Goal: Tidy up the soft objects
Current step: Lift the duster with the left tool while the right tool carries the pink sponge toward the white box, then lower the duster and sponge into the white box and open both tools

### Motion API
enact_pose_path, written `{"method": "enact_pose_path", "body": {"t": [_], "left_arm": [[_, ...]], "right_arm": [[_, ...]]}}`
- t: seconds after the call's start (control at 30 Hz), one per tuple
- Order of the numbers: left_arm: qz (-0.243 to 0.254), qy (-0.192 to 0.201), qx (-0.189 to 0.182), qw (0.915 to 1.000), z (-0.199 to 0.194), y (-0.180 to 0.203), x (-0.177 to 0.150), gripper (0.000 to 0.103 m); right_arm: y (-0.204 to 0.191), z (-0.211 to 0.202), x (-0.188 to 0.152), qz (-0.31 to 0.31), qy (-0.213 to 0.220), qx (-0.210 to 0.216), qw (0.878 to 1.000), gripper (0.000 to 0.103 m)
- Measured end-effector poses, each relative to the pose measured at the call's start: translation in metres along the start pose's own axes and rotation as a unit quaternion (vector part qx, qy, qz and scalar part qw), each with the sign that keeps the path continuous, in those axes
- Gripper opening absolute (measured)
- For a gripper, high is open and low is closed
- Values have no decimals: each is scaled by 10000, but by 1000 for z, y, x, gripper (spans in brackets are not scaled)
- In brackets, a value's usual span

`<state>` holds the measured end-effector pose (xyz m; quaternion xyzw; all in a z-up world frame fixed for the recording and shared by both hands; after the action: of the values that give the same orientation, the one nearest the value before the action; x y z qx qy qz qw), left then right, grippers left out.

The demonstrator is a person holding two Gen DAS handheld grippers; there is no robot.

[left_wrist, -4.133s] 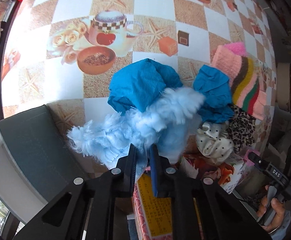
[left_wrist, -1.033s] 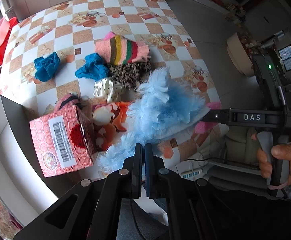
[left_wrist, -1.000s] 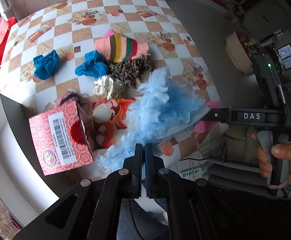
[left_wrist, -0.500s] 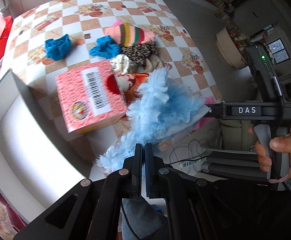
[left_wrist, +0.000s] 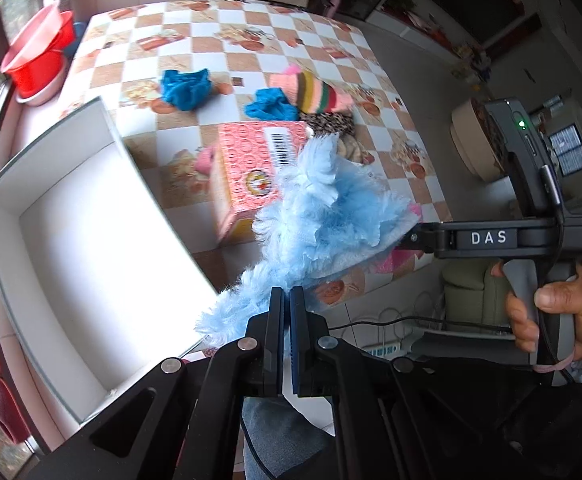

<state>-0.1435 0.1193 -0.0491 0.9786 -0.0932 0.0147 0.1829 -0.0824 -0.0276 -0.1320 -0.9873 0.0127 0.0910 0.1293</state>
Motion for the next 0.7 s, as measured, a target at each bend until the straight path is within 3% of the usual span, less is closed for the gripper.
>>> {"method": "enact_pose_path", "body": {"t": [0.7], "left_arm": [[-1157, 669, 404, 9902, -45, -89, -36, 2]], "right_arm": [[-119, 16, -13, -1315, -122, -7, 9912, 74]]}}
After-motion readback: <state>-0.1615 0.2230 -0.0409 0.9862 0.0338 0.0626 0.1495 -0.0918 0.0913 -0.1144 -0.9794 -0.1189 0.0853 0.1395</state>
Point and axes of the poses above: each gripper's, at about its wrist camera, not at the fingertips, and z roughly the way its jaws point, y to its right, x to its top, the point moved 8 cm from there along z, roughly the way its jaws point, and after that the axes turned 9 degrees about -y, right-handed, at the moved point
